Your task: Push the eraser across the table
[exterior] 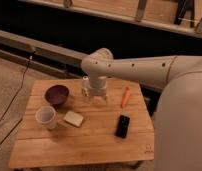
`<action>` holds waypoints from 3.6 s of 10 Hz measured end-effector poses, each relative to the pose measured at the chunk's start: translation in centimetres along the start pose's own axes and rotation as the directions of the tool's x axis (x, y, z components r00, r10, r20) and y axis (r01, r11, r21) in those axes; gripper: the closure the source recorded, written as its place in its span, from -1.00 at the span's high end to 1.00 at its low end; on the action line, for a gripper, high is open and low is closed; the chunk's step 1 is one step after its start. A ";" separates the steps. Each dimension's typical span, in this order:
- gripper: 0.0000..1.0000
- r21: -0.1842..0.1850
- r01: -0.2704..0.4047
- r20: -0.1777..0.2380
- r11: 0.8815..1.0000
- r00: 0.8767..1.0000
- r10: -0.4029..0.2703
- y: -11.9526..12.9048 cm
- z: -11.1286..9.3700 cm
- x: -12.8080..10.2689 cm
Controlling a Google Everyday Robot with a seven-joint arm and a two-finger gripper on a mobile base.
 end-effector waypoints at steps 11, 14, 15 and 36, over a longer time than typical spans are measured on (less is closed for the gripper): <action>0.30 -0.002 -0.117 0.001 0.993 0.993 0.117 -15.1 6.9 -3.8; 0.30 -0.002 -0.143 0.002 0.990 0.990 0.143 -17.8 8.3 -3.4; 0.30 0.005 -0.145 -0.001 0.989 0.989 0.145 -18.4 8.8 -3.1; 0.30 0.081 -0.120 -0.041 0.990 0.992 0.123 -21.7 15.2 0.5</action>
